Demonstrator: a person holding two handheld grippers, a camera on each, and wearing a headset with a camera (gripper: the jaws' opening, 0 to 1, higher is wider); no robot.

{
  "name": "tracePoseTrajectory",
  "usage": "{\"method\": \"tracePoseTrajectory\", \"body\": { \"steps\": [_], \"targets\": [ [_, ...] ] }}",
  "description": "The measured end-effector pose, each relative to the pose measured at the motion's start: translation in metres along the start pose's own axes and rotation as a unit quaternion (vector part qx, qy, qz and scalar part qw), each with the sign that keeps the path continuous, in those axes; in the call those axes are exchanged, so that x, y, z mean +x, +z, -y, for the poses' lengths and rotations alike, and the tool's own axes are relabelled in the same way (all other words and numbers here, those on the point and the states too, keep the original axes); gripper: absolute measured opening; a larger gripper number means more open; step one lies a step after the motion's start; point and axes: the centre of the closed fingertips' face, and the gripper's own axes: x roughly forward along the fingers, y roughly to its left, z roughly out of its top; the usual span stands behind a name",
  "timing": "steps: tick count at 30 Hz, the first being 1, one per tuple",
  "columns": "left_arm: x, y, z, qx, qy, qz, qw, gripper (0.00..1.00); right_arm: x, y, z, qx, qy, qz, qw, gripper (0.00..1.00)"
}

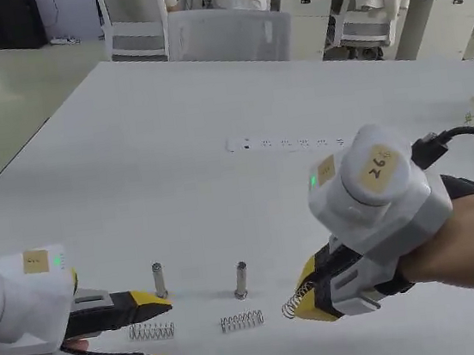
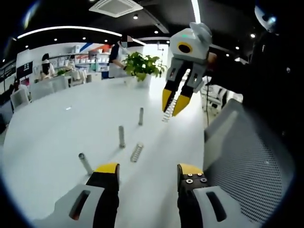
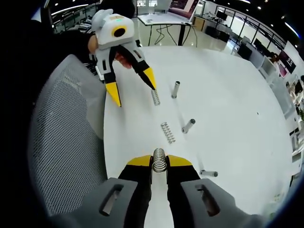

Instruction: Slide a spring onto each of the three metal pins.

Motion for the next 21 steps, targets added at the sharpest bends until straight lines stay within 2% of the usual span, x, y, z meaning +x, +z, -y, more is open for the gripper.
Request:
{"method": "tracePoseTrajectory", "body": {
  "steps": [11,16,21],
  "targets": [
    [-0.02,-0.009,-0.014,-0.03,0.05,0.016,0.9982,0.51,-0.01,-0.012,0.014,0.018,-0.015,-0.001,0.9997,0.08],
    [-0.023,-0.009,-0.02,-0.039,0.069,0.023,0.9966,0.56,-0.016,-0.018,0.022,0.024,-0.021,-0.007,0.9995,0.08],
    [-0.022,-0.008,-0.019,-0.039,0.076,0.025,0.996,0.59,-0.023,-0.022,0.033,0.028,-0.032,-0.011,0.999,0.08]
  ]
}}
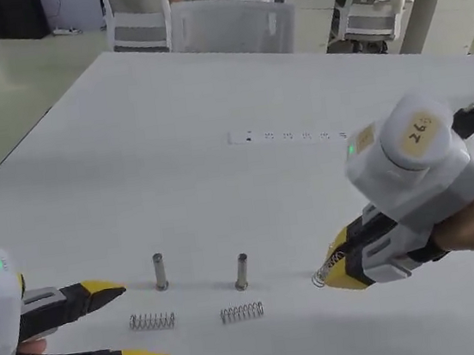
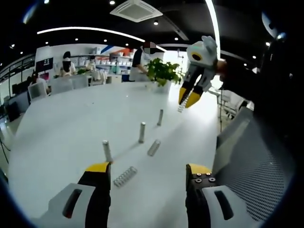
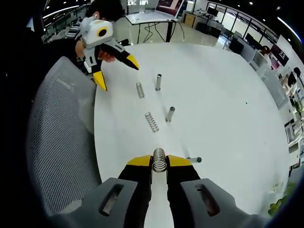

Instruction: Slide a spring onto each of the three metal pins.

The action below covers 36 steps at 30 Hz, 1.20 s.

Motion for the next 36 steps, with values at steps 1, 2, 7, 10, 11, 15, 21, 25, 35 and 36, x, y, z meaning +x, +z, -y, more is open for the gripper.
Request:
{"method": "tracePoseTrajectory", "body": {
  "steps": [1,2,7,10,11,15,21,25,35,36],
  "targets": [
    [0.0,0.0,0.001,0.001,0.001,0.0,1.0,0.6,-0.002,-0.002,0.004,0.001,-0.005,-0.003,1.0,0.08],
    [0.0,0.0,0.001,0.0,0.002,0.001,1.0,0.6,-0.003,-0.003,0.007,0.002,-0.009,-0.004,0.9999,0.08],
    [0.001,-0.001,0.003,-0.002,0.002,0.002,1.0,0.63,-0.008,-0.009,0.021,0.007,-0.019,-0.015,0.9997,0.08],
    [0.001,-0.002,0.003,-0.003,0.002,0.002,1.0,0.63,-0.009,-0.014,0.031,0.011,-0.023,-0.025,0.9994,0.08],
    [0.001,-0.002,0.002,-0.003,0.002,0.002,1.0,0.63,-0.009,-0.016,0.034,0.009,-0.025,-0.03,0.9992,0.08],
    [0.001,-0.001,0.003,-0.002,0.002,0.002,1.0,0.63,-0.005,-0.021,0.044,0.005,-0.028,-0.053,0.9982,0.08],
    [0.0,-0.001,0.002,-0.002,0.004,0.003,1.0,0.63,0.003,-0.021,0.057,-0.001,-0.026,-0.072,0.9971,0.08],
    [0.0,-0.001,0.001,-0.002,0.005,0.005,1.0,0.63,0.009,-0.02,0.06,-0.006,-0.022,-0.081,0.9965,0.08],
    [-0.001,-0.003,0.001,-0.005,0.007,0.004,1.0,0.63,0.02,-0.025,0.064,-0.008,-0.01,-0.103,0.9946,0.08],
    [-0.001,-0.003,0.001,-0.005,0.007,0.004,1.0,0.63,0.021,-0.027,0.064,-0.008,-0.008,-0.108,0.9941,0.08]
  ]
}}
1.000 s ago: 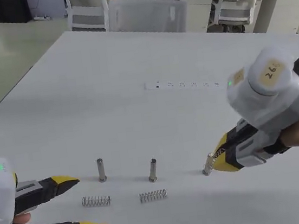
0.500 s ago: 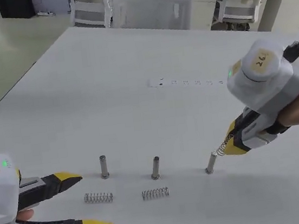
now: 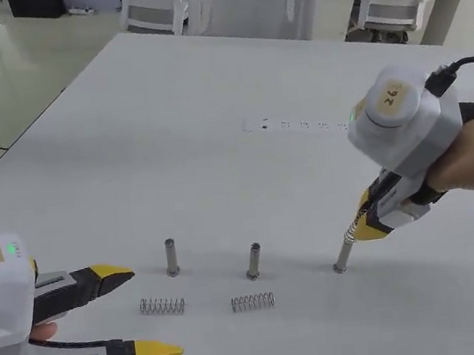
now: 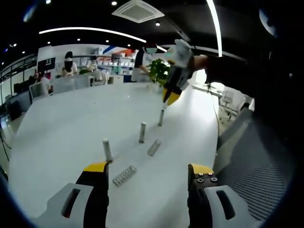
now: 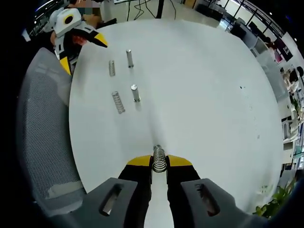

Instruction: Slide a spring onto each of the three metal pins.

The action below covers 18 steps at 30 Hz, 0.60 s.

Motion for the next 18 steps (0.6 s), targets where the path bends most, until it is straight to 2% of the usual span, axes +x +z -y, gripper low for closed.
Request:
{"method": "tracePoseTrajectory", "body": {
  "steps": [9,18],
  "targets": [
    [-0.001,-0.001,-0.001,-0.002,0.005,0.0,1.0,0.62,0.007,-0.002,0.002,-0.004,0.009,-0.014,0.9998,0.08],
    [-0.003,-0.002,-0.003,-0.004,0.007,-0.002,1.0,0.61,0.025,-0.006,0.003,-0.006,0.024,-0.036,0.9991,0.08]
  ]
}}
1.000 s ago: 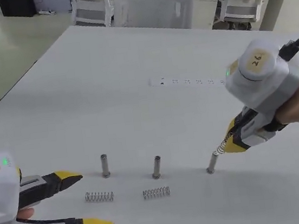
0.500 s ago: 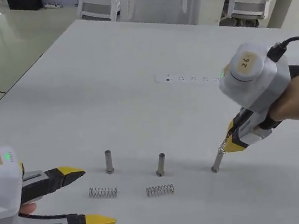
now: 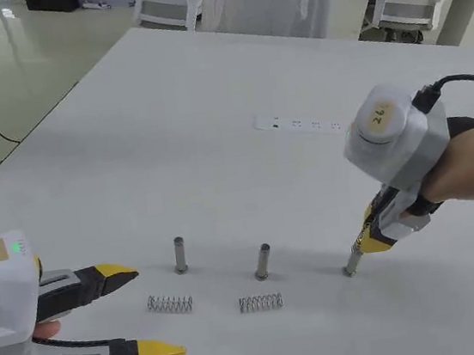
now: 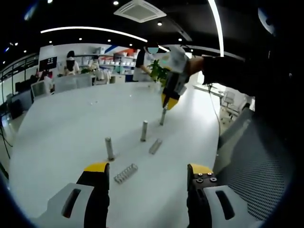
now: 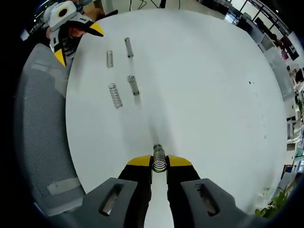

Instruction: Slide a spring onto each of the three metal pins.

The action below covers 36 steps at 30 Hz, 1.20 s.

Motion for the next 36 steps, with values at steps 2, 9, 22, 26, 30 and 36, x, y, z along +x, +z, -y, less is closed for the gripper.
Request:
{"method": "tracePoseTrajectory", "body": {
  "steps": [2,9,22,26,30,36],
  "targets": [
    [0.0,0.0,-0.001,0.001,0.0,0.0,1.0,0.61,0.004,0.0,0.0,0.002,0.002,-0.003,1.0,0.08],
    [0.0,0.001,0.0,0.001,0.0,-0.002,1.0,0.61,0.019,-0.004,-0.002,0.007,0.012,-0.014,0.9998,0.08],
    [0.0,0.0,0.0,0.0,0.001,-0.002,1.0,0.61,0.038,-0.009,-0.005,0.013,0.018,-0.02,0.9996,0.09],
    [0.001,-0.001,0.001,-0.001,-0.001,-0.003,1.0,0.61,0.038,-0.009,-0.006,0.015,0.018,-0.017,0.9996,0.09],
    [0.002,0.0,0.002,0.0,-0.002,-0.002,1.0,0.61,0.04,-0.01,-0.007,0.012,0.018,-0.018,0.9996,0.1],
    [0.001,0.0,0.002,0.0,-0.002,-0.002,1.0,0.6,0.038,-0.009,-0.008,0.01,0.014,-0.011,0.9998,0.15]
  ]
}}
